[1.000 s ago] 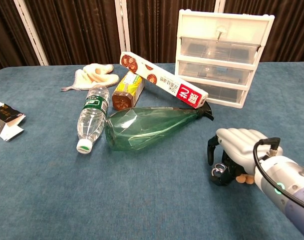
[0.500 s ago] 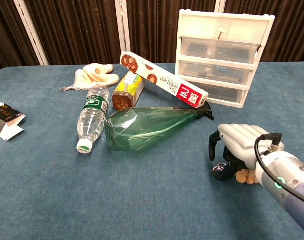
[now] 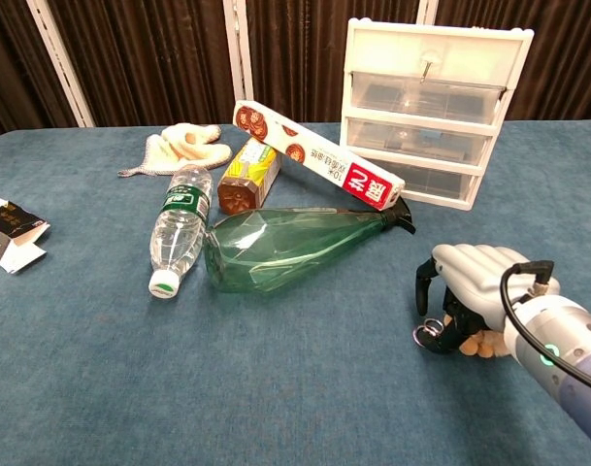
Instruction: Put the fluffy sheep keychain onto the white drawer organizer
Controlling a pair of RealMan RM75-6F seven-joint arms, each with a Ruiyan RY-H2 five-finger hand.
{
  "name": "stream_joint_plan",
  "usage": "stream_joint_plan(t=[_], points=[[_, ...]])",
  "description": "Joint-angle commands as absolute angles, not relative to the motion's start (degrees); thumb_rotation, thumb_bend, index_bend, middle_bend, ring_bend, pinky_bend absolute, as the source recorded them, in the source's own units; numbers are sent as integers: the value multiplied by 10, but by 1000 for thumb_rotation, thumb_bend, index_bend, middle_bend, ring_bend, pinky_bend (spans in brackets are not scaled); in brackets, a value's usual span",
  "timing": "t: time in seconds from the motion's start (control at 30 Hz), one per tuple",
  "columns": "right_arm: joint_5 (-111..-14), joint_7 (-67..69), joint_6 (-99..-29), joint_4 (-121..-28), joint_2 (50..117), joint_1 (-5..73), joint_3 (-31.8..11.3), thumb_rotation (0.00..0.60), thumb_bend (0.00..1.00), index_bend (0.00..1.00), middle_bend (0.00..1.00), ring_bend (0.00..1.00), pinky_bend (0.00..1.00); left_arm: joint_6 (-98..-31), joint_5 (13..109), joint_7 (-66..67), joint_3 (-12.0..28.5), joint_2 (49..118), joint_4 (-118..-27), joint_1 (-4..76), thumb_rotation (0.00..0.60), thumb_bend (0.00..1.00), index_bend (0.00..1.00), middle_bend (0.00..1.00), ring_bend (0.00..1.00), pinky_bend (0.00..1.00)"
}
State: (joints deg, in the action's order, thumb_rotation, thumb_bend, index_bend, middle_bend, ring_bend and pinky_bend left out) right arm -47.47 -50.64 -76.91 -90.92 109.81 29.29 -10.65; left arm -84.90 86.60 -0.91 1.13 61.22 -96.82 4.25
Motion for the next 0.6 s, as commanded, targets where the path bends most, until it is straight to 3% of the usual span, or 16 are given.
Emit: stream_joint_plan(t=[0.03,0.6], points=[[-473,-507,-769,-907,1099,293,-105,600,237,496,1000,1000,899,-849,866,-9,11,612,-968,42,600,78,0,0,0,0],[-473,-502,-775,-893,1102,288,-98,600,237,556,1000,1000,899,-849,866,-8,11,612,-969,42,600,78,0,0,0,0]])
